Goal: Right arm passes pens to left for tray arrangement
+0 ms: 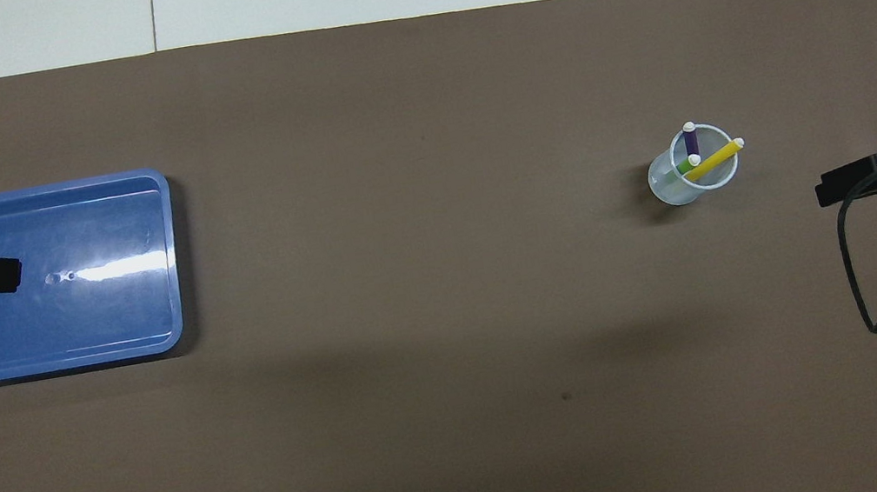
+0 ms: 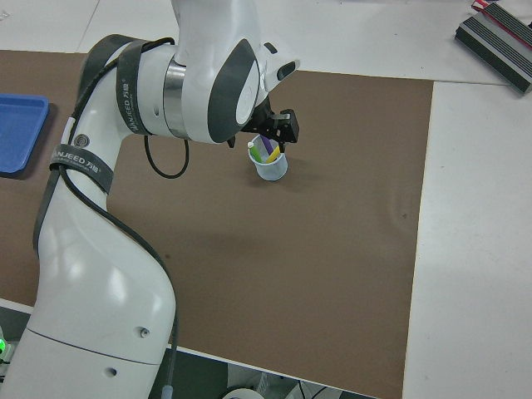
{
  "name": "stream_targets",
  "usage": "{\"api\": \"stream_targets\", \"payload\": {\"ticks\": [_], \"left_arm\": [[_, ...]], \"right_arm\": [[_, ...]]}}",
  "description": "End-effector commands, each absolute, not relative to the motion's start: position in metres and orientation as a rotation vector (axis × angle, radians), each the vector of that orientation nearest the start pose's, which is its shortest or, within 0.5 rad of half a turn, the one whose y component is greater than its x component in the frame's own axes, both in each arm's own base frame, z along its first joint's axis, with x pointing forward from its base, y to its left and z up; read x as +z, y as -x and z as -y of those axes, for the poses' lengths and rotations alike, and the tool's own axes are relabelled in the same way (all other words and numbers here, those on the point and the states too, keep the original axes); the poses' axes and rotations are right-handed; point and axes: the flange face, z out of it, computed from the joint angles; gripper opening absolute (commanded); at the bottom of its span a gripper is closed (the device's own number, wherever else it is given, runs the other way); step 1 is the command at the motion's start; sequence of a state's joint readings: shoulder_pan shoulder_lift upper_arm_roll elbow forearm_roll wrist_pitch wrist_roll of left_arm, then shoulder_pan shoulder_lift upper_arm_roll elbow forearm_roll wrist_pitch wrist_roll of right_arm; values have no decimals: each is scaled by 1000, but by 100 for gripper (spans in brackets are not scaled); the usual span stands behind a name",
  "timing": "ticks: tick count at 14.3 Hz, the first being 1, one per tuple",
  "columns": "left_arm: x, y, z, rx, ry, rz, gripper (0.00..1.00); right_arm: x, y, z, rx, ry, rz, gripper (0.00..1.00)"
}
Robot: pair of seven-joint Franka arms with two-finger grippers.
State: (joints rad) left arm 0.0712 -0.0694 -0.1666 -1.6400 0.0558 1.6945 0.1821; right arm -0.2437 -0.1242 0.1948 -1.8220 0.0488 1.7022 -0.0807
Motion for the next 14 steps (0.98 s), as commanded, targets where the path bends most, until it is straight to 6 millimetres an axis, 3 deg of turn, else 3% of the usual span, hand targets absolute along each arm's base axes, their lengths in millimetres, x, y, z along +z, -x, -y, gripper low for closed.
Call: {"api": "stream_targets", "payload": {"ticks": [1,7,9,12,14], "left_arm": [[644,-537,50,-176,3026,-412,100],[644,-537,50,-176,3026,-412,100],[644,-537,50,-176,3026,-412,100],[644,-537,50,-176,3026,-412,100],[644,-537,50,-176,3026,-412,100]], "right_arm": [[572,-514,0,-90,3109,35,100],[562,-533,-33,-198,3094,104,100],[556,-540,-34,-216,3088,64,100],[545,-547,-41,-198,3085,101,100],[537,-549,-57,-175,3097,147,100]]}}
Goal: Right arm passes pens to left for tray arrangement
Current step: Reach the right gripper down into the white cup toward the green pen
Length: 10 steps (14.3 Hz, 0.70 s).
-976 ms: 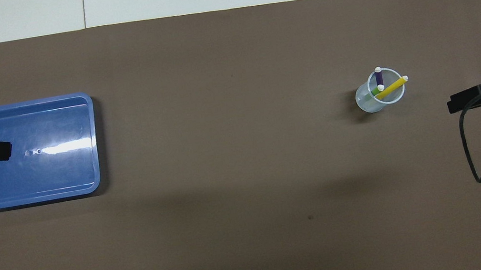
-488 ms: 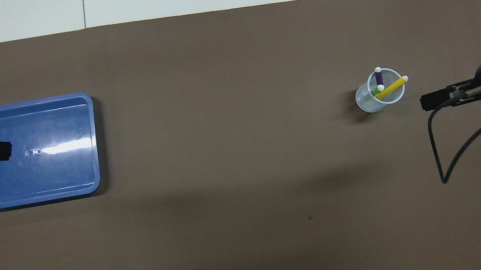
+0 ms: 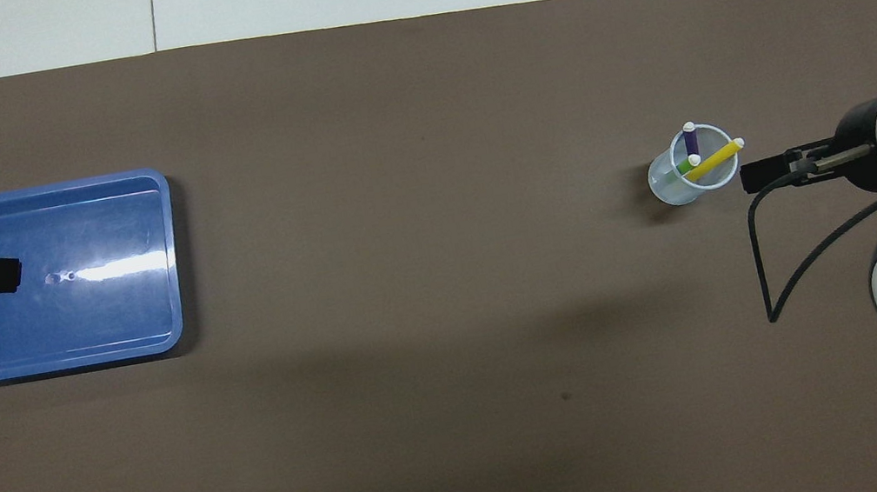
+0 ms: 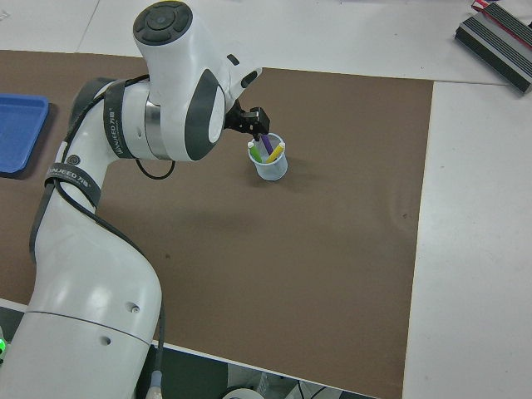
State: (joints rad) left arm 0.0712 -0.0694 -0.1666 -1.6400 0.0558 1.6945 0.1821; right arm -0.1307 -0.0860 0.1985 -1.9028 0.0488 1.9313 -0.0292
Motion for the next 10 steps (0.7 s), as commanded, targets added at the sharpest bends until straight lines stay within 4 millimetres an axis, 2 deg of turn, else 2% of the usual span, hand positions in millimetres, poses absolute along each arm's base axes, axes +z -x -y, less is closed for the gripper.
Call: {"api": "stream_targets", "payload": {"ticks": [1,2,3,5,7,8,10], "left_arm": [[644,-537,50,-176,3026,-412,100],[644,-537,50,-176,3024,-412,100],[644,-537,50,-176,3026,-412,100],[644,-537,50,-176,3026,-412,100],[644,-537,50,-176,3026,-412,100],[644,-537,50,-176,3026,-412,100],[644,-537,50,-176,3026,-412,100]], "right_arm": [[531,-554,-54,-168,3143,199,97],[529,-557,-53,-176,3177,277,89],[527,-560,-63,-196,3176,375,84],[516,-569,-61,-219,3163,443,80],[503,-578,-57,-225,3138,583,73],[496,-582,-52,-222,3129,607,72],[493,-584,-54,-235,3118,632,65]]}}
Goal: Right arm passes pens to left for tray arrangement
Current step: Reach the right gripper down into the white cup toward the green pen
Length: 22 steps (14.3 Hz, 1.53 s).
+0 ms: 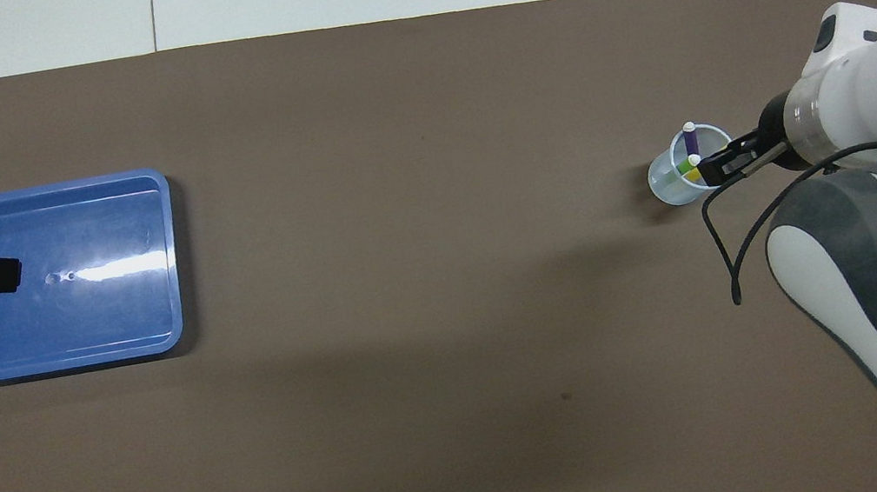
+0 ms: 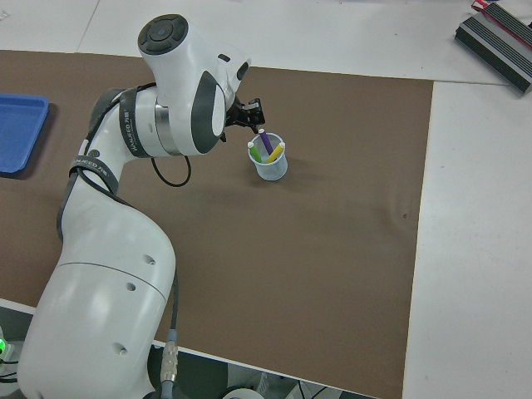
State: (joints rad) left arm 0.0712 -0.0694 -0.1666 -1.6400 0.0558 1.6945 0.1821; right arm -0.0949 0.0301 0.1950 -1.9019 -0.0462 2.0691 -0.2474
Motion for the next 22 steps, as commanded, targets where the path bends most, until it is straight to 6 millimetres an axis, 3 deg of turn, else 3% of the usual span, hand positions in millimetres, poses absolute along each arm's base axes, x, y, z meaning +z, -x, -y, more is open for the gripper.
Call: {"api": "stream_targets", "payload": {"ticks": [1,5,7,10,18,22], "left_arm": [[644,-537,50,-176,3026,-412,100],[644,-537,50,-176,3026,-412,100],[644,-537,50,-176,3026,-412,100],[644,-537,50,-176,3026,-412,100],[644,-537,50,-176,3026,-412,100],[644,-537,50,-176,3026,-412,100]], "right_arm": [[488,-585,-54,-216,3113,653,63],[481,-593,-54,-105,3090,727,54],[495,-612,-53,-49,3085,728,54],[488,-621,-55,-39,3078,724,55],[439,-636,-55,66,3084,621,53],[430,-637,-57,70,3082,609,53]]}}
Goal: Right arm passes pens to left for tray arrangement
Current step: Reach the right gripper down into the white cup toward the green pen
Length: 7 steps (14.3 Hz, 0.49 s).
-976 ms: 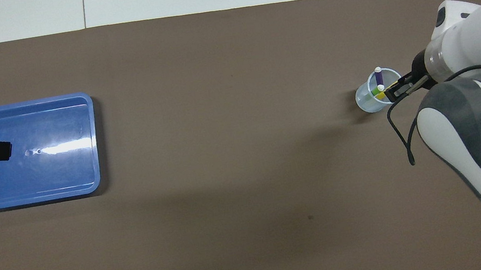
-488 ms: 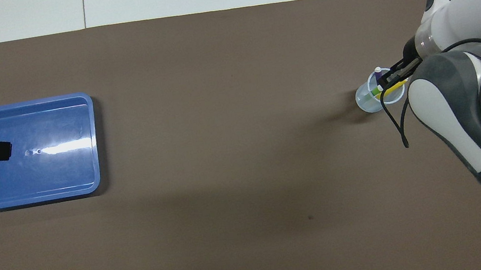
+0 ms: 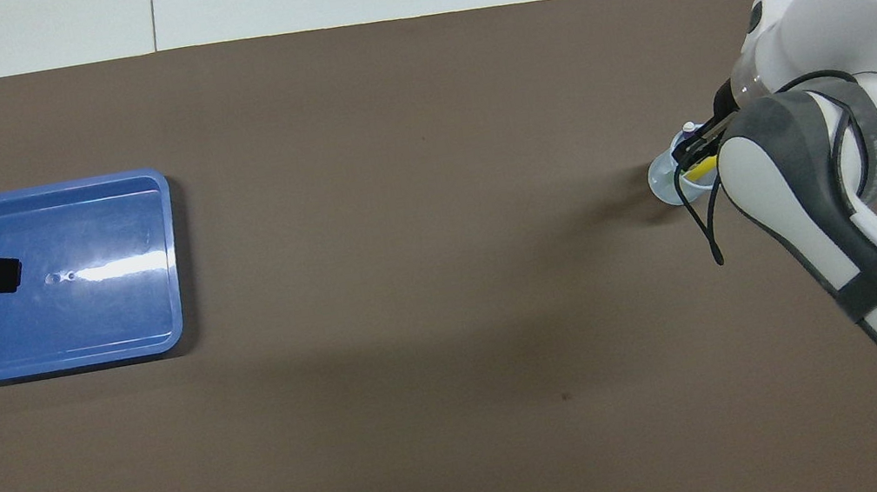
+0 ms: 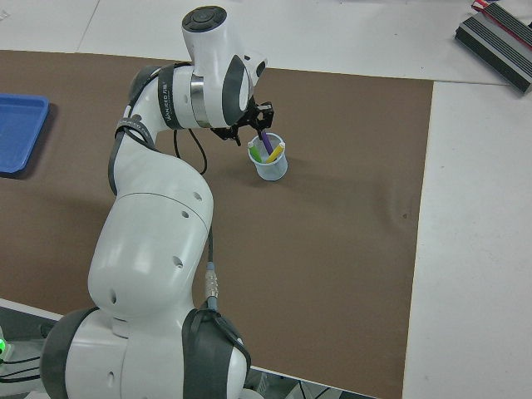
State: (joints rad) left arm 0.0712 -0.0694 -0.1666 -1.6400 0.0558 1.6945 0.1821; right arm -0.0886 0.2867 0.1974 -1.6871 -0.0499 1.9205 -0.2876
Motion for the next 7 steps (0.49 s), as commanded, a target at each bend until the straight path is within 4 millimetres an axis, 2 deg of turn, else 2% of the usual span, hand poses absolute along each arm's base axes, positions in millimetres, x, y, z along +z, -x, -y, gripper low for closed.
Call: {"api": "stream_targets", "payload": {"ticks": [1,4,7], "left_arm": [[644,-537,50,-176,3026,-412,100],[644,-537,50,-176,3026,-412,100],[644,-537,50,-176,3026,-412,100]], "right_arm": [[425,-637,-62,77,3081,609,52],[412,-636,-70,97,3082,586,52],[407,-635,-63,108,3093,591,52]]}}
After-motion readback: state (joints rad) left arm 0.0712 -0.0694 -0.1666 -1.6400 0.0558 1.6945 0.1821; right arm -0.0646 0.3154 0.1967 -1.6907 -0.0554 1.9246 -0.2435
